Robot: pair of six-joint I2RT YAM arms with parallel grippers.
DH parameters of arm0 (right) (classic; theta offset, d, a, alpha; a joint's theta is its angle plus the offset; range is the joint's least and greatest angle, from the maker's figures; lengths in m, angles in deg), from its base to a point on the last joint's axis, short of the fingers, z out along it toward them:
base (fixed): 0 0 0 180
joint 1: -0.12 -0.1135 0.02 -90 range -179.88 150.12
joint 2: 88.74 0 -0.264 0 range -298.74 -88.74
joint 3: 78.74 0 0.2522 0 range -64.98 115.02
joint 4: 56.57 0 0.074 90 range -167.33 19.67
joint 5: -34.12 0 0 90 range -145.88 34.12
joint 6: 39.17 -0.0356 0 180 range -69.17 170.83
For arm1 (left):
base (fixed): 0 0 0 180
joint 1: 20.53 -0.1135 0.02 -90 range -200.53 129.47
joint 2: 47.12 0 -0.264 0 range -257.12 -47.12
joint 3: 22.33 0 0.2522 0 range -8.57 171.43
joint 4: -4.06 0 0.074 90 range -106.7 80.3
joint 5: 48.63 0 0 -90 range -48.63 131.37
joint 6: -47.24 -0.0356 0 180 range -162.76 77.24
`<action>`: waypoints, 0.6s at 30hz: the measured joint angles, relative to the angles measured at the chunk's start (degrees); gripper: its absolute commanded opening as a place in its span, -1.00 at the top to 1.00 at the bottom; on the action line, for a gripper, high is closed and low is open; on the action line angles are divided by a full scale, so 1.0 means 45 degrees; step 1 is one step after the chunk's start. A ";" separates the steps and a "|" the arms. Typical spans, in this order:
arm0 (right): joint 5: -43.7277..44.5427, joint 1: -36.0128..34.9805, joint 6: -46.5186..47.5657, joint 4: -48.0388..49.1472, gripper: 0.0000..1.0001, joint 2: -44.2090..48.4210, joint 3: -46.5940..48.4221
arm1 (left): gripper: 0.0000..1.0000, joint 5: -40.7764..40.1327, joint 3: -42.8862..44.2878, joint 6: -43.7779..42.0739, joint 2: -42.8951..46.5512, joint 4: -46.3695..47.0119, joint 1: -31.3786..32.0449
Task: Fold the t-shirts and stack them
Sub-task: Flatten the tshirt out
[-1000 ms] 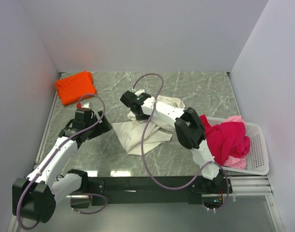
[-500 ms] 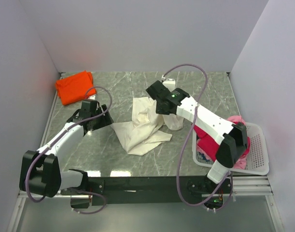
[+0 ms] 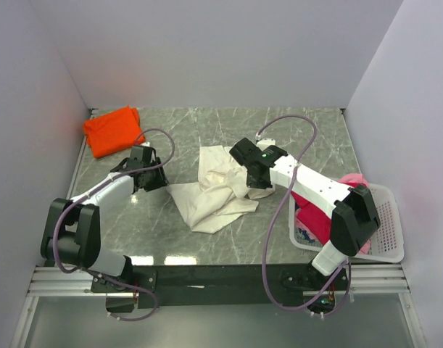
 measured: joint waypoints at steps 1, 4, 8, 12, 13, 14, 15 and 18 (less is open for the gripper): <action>-0.0024 0.0000 -0.0029 0.0005 1.00 0.0019 0.0000 | 0.14 -0.0005 0.0005 -0.0044 -0.0078 0.0005 0.0000; -0.0029 0.0000 -0.0034 0.0005 1.00 0.0039 0.0010 | 0.16 -0.0063 0.0102 -0.0189 -0.0374 -0.0019 0.0019; -0.0034 0.0000 -0.0034 0.0000 1.00 0.0039 0.0019 | 0.22 -0.0107 0.0170 -0.0228 -0.0777 0.0005 0.0024; -0.0083 0.0029 -0.0044 0.0000 1.00 0.0034 0.0019 | 0.22 -0.0160 0.0214 -0.0340 -0.1190 0.0019 0.0199; -0.0112 0.0034 -0.0068 0.0000 1.00 0.0034 0.0019 | 0.21 -0.0194 0.0248 -0.0393 -0.1341 0.0015 0.0257; -0.0126 0.0034 -0.0078 -0.0005 1.00 0.0039 0.0019 | 0.22 -0.0199 0.0282 -0.0437 -0.1477 0.0029 0.0316; -0.0131 0.0039 -0.0083 -0.0005 1.00 0.0039 0.0019 | 0.21 -0.0209 0.0296 -0.0457 -0.1613 0.0058 0.0364; -0.0170 0.0049 -0.0107 0.0000 1.00 0.0058 0.0015 | 0.21 -0.0223 0.0296 -0.0500 -0.1831 0.0063 0.0442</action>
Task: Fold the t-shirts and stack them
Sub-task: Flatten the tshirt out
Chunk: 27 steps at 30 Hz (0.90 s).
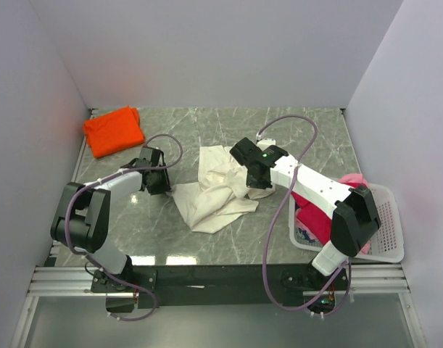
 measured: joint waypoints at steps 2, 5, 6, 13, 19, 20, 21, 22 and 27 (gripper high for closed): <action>-0.0005 0.0000 -0.0019 0.0005 1.00 0.0049 -0.0015 | 0.21 -0.0010 0.0024 0.0000 -0.0097 0.0024 0.0010; -0.0044 0.0000 -0.0049 0.0029 1.00 0.0175 -0.0102 | 0.24 -0.0019 0.0185 -0.0005 -0.0291 0.0141 0.0010; -0.0053 0.0000 -0.0068 0.0058 1.00 0.0238 -0.0170 | 0.27 -0.0019 0.0267 -0.0010 -0.0374 0.0175 0.0010; -0.0199 0.0000 -0.0316 0.0189 1.00 0.0826 -0.1015 | 0.99 0.0024 0.0500 -0.0151 -0.0806 0.0631 0.0010; -0.0282 0.0000 -0.0427 -0.0126 1.00 0.1530 -0.1030 | 0.99 0.0034 0.0573 -0.0170 -0.0597 0.0403 -0.0233; -0.0277 0.0000 -0.0461 -0.0287 1.00 0.1705 -0.0967 | 0.99 0.0010 0.0593 -0.0165 -0.0262 0.0160 -0.0495; -0.0277 0.0000 -0.0515 -0.0471 1.00 0.1933 -0.0899 | 0.99 -0.0049 0.0622 -0.0160 0.0092 0.0015 -0.0738; -0.0282 0.0000 -0.0593 -0.0627 1.00 0.2191 -0.0874 | 0.99 -0.0141 0.0695 -0.0151 0.0583 -0.0189 -0.1107; -0.0262 0.0000 -0.1015 -0.1579 1.00 0.4250 -0.0850 | 0.99 -0.1069 0.1428 -0.0126 0.4265 -0.0505 -0.2788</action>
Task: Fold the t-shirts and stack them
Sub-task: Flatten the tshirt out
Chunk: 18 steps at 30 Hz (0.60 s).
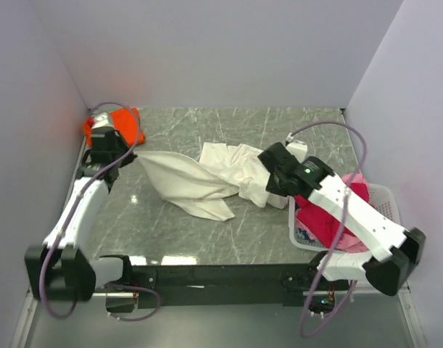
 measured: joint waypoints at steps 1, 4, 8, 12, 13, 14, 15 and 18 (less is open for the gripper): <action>0.0000 0.0000 -0.0112 -0.0175 1.00 0.0423 -0.0005 | 0.99 -0.0238 0.0053 -0.0005 0.0665 0.0063 -0.0107; -0.0015 0.0000 -0.0418 -0.0520 1.00 0.1379 -0.0160 | 0.99 -0.0952 -0.0019 0.0019 0.2467 0.0058 -0.0243; -0.0053 0.0000 -0.0748 -0.0733 1.00 0.1787 -0.1020 | 0.99 -0.1413 -0.0767 0.0073 0.3162 0.0000 -0.0563; -0.0165 0.0000 -0.0899 -0.0675 0.65 0.1049 -0.1836 | 0.99 -0.1355 -0.2001 0.0078 0.2856 -0.0282 -0.0889; -0.0185 0.0000 -0.0933 -0.0617 0.53 0.0772 -0.1991 | 0.99 -0.1287 -0.2259 0.0063 0.2793 -0.0432 -0.0889; -0.0180 0.0000 -0.0947 -0.0612 0.28 0.0495 -0.2089 | 0.99 -0.1258 -0.2458 0.0034 0.2749 -0.0588 -0.0889; -0.0180 0.0000 -0.0981 -0.0651 0.17 0.0223 -0.2103 | 0.99 -0.1214 -0.2574 -0.0019 0.2720 -0.0685 -0.0889; -0.0155 -0.0058 -0.0957 -0.0675 -0.05 -0.0389 -0.2074 | 0.99 -0.1025 -0.2832 -0.0214 0.2710 -0.0743 -0.0889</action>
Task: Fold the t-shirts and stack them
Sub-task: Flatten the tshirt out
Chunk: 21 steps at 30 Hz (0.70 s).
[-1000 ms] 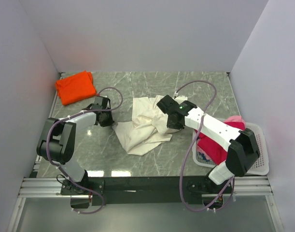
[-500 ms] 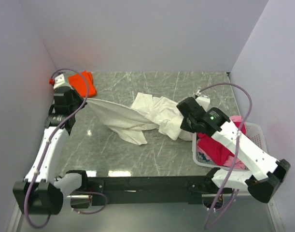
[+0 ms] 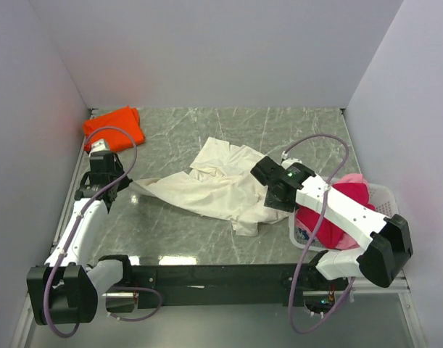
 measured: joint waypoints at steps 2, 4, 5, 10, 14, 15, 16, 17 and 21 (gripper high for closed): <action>0.0063 -0.0219 0.0087 -0.0049 -0.09 -0.0083 0.0092 | 0.99 0.0238 -0.0117 -0.0063 0.0058 0.0053 -0.0010; 0.0024 -0.0646 0.0291 0.0044 -0.10 -0.0029 0.0301 | 0.99 0.0573 -0.0257 -0.0126 0.0155 0.0151 -0.0010; -0.0117 -0.0923 0.0418 0.0282 -0.09 0.0024 0.0359 | 0.99 0.0719 -0.0301 -0.0151 0.0194 0.0219 -0.0015; -0.1132 -0.2574 0.0835 0.1768 -0.04 0.0083 0.0374 | 0.99 0.1166 -0.0350 -0.0282 0.0107 0.0442 -0.0010; -0.1719 -0.3997 0.1122 0.2569 0.03 -0.0967 0.0695 | 0.99 0.1423 -0.0355 -0.0355 -0.0151 0.0568 -0.0015; -0.1797 -0.4294 0.1205 0.2633 0.05 -0.1452 0.0918 | 0.99 0.1462 -0.0355 -0.0359 -0.0204 0.0588 -0.0015; -0.1855 -0.4527 0.1263 0.2720 0.07 -0.2030 0.1132 | 0.99 0.1506 -0.0355 -0.0359 -0.0248 0.0607 -0.0015; -0.1923 -0.4677 0.1311 0.2861 0.10 -0.2569 0.1268 | 0.99 0.1554 -0.0355 -0.0364 -0.0291 0.0617 -0.0019; -0.2225 -0.4784 0.1399 0.3240 0.12 -0.3973 0.1030 | 0.99 0.1690 -0.0355 -0.0364 -0.0369 0.0631 -0.0019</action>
